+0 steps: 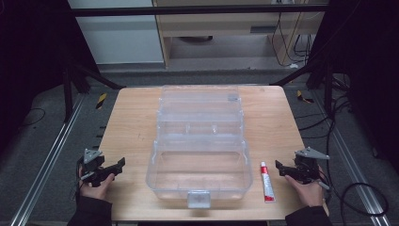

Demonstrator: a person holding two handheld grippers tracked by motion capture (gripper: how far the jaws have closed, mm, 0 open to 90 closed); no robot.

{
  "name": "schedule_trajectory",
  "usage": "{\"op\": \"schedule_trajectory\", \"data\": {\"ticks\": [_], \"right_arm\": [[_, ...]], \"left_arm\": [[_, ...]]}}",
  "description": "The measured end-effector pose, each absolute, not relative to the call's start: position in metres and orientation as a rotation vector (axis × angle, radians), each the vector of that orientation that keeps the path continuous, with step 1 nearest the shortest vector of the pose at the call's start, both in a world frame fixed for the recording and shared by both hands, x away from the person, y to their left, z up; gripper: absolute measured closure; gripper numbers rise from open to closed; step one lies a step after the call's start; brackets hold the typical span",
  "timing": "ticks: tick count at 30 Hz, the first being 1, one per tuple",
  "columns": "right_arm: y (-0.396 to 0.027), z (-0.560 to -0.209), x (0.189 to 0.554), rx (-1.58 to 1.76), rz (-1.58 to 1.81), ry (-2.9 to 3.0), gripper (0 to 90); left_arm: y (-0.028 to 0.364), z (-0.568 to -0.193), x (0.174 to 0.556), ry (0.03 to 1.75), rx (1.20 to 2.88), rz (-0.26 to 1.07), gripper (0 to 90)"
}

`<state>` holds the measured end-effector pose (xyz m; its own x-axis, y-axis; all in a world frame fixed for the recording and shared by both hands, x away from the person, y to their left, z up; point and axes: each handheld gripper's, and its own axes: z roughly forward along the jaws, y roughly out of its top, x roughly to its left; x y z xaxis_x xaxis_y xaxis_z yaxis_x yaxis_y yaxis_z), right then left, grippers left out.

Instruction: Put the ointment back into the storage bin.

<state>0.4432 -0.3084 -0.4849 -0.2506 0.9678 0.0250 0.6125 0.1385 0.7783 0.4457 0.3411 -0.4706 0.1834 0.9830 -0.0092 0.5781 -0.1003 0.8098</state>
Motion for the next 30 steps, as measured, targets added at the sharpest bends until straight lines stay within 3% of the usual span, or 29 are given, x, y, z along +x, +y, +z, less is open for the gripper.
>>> {"op": "schedule_trajectory", "data": {"ticks": [8,30], "right_arm": [[-0.3,-0.468,0.441,1.512,0.915,1.957,14.7],[-0.263,-0.4,0.426,1.473,0.822,2.16,23.7]], "left_arm": [[0.335,-0.474,0.448,1.434,1.808,0.732,23.5],[0.337,-0.477,0.45,1.461,1.845,0.762,25.0]]}}
